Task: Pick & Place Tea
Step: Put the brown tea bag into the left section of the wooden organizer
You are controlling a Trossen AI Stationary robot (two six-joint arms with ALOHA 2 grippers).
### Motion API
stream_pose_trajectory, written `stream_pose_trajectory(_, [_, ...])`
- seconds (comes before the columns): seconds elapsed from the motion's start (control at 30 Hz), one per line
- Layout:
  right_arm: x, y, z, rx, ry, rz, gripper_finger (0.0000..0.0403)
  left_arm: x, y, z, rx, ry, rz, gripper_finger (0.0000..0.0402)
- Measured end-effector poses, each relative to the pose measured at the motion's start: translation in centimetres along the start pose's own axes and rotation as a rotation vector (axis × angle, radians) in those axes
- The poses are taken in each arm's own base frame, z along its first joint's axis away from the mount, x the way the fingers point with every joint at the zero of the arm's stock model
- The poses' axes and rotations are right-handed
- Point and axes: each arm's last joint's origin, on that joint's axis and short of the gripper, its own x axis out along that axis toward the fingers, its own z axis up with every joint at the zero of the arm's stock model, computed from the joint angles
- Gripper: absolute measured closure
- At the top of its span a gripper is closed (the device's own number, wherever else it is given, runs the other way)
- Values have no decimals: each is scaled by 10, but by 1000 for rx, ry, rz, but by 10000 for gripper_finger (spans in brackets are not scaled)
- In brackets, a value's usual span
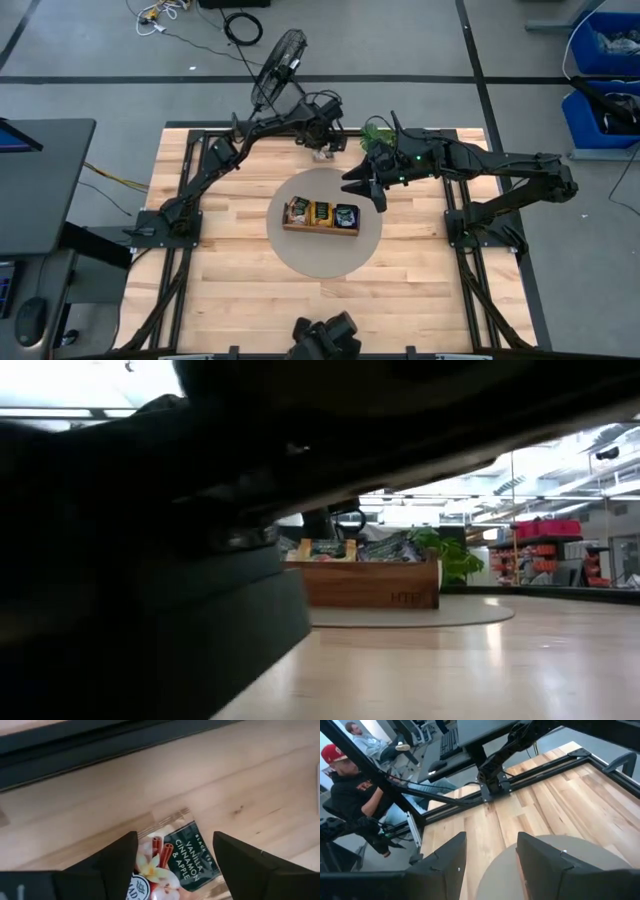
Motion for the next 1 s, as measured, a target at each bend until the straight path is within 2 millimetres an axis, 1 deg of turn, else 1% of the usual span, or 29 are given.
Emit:
stream_pose_trajectory(0.1, [0, 0, -1, -13, 7, -2, 221, 1, -5, -4, 41, -20, 21, 149])
stream_pose_trajectory(0.3, [0, -1, -2, -14, 22, -8, 221, 2, -6, -3, 55, -33, 14, 174])
stream_pose_trajectory(0.47, [0, -1, -3, -11, 29, -11, 221, 4, -11, -5, 76, -71, 18, 217])
stream_pose_trajectory(0.53, [0, -1, -3, -11, 30, -12, 221, 5, -13, -6, 80, -81, 28, 228])
stream_pose_trajectory(0.83, [0, -1, -3, 2, 30, -13, 221, 5, -13, -6, 82, -88, 36, 232])
stream_pose_trajectory(1.0, [0, -1, -3, 3, 30, -13, 221, 5, -11, -4, 72, -68, 8, 228])
